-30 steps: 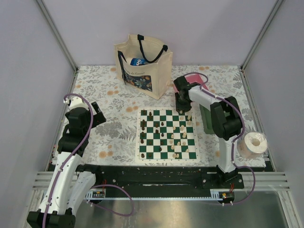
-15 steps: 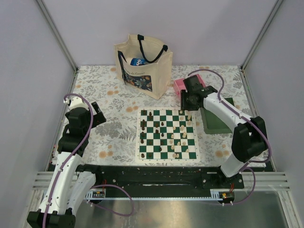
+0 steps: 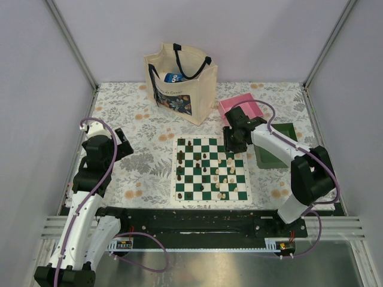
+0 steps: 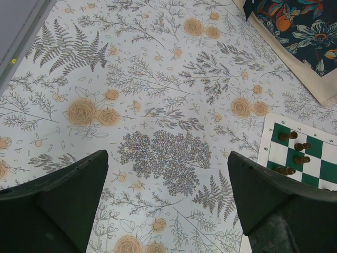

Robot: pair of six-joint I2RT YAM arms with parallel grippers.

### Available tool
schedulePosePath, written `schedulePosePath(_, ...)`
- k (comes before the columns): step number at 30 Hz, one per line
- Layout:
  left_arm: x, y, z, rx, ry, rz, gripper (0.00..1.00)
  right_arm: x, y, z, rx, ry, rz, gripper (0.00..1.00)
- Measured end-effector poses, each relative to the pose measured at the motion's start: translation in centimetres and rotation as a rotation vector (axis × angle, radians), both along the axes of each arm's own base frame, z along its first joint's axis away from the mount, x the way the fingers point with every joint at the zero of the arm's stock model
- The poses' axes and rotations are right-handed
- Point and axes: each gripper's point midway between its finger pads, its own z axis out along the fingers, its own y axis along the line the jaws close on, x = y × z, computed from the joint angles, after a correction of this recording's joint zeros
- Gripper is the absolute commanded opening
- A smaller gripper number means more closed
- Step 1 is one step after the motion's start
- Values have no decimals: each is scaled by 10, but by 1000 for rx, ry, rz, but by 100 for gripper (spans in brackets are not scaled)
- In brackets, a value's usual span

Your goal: Set up the chess pieces on the board

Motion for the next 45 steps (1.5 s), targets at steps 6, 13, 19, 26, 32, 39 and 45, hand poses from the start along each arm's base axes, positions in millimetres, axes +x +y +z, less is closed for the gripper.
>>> schedulePosePath(6,0,0,0,0,0,0,99,-5,2,-19,-25,57,10,51)
schedulePosePath(13,1,0,-2,0,10,-1,99,-7,3,-27,-37,80,15,49)
schedulePosePath(19,1,0,-2,1,10,0,99,-10,4,-35,-50,101,21,46)
schedulePosePath(26,1,0,-2,1,10,0,99,-11,3,-42,-60,117,21,36)
schedulePosePath(32,1,0,-2,-1,10,-2,99,-10,3,-42,-62,117,20,29)
schedulePosePath(39,1,-1,-2,-1,10,-3,99,-10,2,-42,-68,115,18,28)
schedulePosePath(45,1,-1,-2,-1,10,-3,99,-10,2,-42,-67,115,16,38)
